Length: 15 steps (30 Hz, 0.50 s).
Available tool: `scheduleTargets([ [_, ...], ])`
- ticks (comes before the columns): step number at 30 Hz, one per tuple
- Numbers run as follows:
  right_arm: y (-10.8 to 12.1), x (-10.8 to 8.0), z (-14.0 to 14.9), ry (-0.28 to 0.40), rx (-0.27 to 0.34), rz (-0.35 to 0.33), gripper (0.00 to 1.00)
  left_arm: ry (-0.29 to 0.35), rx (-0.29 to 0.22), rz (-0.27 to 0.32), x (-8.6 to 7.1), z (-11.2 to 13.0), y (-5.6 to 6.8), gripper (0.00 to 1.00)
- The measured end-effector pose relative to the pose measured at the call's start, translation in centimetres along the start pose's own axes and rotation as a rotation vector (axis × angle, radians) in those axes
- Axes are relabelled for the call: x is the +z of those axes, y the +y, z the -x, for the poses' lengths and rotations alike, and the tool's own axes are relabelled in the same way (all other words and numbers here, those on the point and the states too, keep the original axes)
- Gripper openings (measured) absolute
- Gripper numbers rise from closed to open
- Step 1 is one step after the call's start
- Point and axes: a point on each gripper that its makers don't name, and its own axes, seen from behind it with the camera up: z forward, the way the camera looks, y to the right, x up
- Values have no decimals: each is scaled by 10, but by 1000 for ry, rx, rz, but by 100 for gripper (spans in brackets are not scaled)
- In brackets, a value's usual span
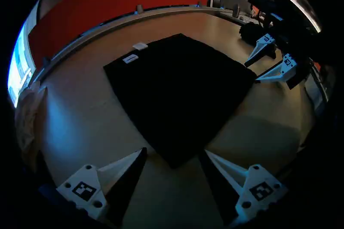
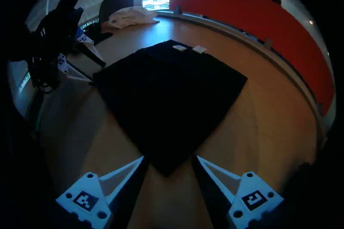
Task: Fold towel
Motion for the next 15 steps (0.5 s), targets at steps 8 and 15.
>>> scheduleTargets([
  [8,-2,1,3,-7,9,-16,61,-3,-14,-11,-1,0,0,75],
  [15,-5,1,2,-14,6,-20,48,-7,-21,-16,-2,1,3,61],
])
